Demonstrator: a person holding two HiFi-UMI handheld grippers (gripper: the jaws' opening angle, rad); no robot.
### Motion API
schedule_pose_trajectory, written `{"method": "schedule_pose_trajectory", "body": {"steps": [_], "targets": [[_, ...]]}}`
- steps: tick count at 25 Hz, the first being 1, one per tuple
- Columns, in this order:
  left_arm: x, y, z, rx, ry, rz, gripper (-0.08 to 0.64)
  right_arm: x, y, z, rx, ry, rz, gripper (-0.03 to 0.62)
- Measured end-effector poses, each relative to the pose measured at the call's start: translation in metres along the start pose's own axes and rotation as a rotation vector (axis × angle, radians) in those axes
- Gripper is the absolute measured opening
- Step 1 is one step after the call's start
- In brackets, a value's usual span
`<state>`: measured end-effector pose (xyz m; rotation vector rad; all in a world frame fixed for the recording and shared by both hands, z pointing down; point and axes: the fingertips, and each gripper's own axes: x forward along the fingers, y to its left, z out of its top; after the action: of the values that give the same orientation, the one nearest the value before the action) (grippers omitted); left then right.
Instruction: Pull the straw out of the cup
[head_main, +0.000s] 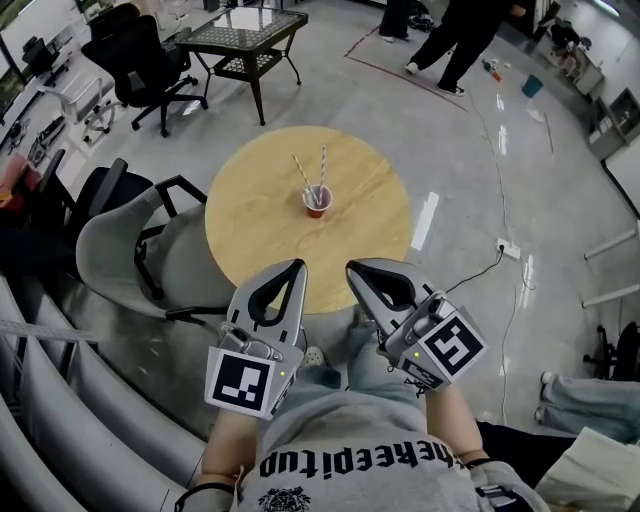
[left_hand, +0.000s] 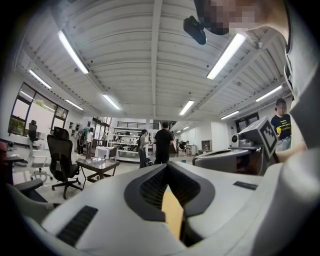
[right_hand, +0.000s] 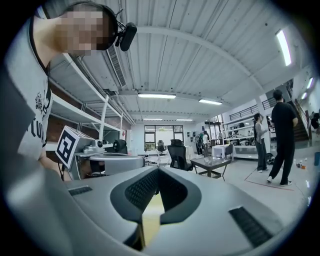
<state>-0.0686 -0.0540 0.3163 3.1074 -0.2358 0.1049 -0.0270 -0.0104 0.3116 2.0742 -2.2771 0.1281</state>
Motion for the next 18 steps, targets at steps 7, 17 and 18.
{"method": "schedule_pose_trajectory", "body": {"steps": [7,17,18], "targets": [[0.011,0.011,0.004,0.002,-0.018,0.046,0.026,0.011,-0.015,-0.002,0.005,0.0,0.033,0.02],[0.042,0.018,0.002,-0.005,0.026,0.113,0.026,0.029,-0.05,0.0,0.01,0.006,0.115,0.02],[0.046,0.018,0.001,-0.01,0.036,0.118,0.026,0.031,-0.053,0.0,0.01,0.007,0.125,0.02]]}}
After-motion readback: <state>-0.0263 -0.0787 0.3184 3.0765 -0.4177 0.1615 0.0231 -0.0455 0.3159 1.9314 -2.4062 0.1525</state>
